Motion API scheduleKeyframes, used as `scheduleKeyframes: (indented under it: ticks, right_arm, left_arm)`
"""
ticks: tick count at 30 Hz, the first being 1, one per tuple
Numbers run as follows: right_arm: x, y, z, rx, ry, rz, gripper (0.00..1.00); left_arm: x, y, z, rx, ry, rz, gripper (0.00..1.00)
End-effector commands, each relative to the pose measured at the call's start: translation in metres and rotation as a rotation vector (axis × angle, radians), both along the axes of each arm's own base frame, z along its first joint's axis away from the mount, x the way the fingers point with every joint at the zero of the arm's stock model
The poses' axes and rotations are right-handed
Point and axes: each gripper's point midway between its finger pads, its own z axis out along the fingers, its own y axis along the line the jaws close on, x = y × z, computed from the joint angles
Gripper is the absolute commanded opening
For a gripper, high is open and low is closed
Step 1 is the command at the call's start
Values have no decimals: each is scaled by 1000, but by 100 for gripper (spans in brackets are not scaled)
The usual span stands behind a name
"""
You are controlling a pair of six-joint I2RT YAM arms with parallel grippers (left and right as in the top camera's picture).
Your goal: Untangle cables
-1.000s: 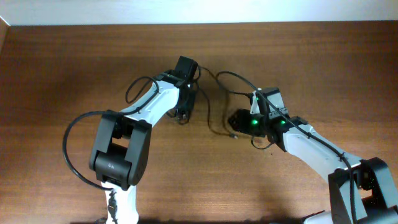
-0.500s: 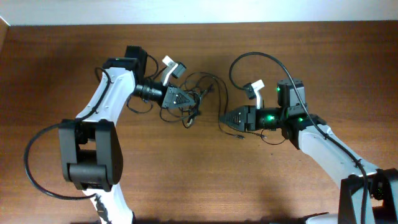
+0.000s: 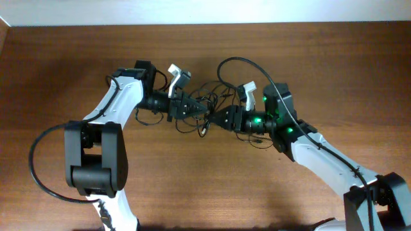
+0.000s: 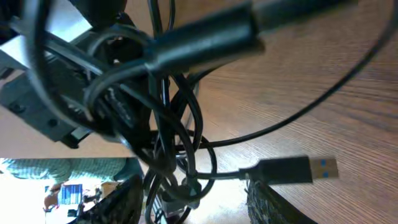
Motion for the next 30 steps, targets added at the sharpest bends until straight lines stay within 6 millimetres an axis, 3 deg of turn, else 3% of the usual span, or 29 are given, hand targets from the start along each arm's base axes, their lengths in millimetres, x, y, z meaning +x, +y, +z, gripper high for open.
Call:
scheduleKeyframes:
  ticks: [1, 2, 5, 6, 7, 9, 13, 16, 17, 22, 23, 24, 26, 27, 28, 30]
  right_arm:
    - [5, 5, -2, -45, -19, -65, 54]
    - [4, 7, -2, -47, -20, -62, 52]
    - [8, 4, -5, -68, -23, -90, 31]
    - [11, -1, -11, -95, -15, -120, 12]
    - [15, -18, -33, -209, 22, -206, 4]
    - [11, -45, -63, -378, 73, -275, 4]
    - [7, -70, -82, -529, 72, -306, 4]
    - [-1, -104, -98, -611, 173, -351, 4]
    - [-8, -130, -107, -656, 246, -369, 4]
    - [-24, -204, -111, -747, 397, -417, 4]
    - [-26, -213, -108, -720, 437, -438, 4]
    - [-26, -206, -102, -647, 430, -385, 4]
    - [-23, -170, -76, -427, 308, -188, 5]
    - [-23, -155, -64, -334, 283, -133, 29]
    - [-25, -144, -58, -289, 274, -100, 42]
    - [-30, -123, -55, -283, 245, -35, 54]
  left_arm:
    - [-3, -3, 21, -77, -26, 1, 0]
    - [-4, -3, 22, -81, -23, 1, 0]
    - [-4, -3, 22, -81, -22, 1, 0]
    - [-4, -3, 22, -80, -23, 1, 0]
    - [-3, -2, 21, -73, -23, 4, 0]
    - [-3, -2, 17, -54, -23, 1, 0]
    - [-3, -1, 14, -34, -29, 0, 0]
    - [-1, 2, 11, -16, -30, 6, 0]
    - [8, 18, 11, -13, -1, 59, 0]
    - [35, 83, 12, -25, 65, 252, 0]
    - [35, 89, 13, -49, 74, 271, 0]
    - [35, 89, 13, -62, 79, 275, 0]
    - [33, 87, 9, -72, 76, 269, 0]
    - [32, 83, 10, -80, 74, 262, 0]
    - [31, 80, 10, -83, 74, 253, 0]
    - [27, 67, 11, -88, 72, 218, 0]
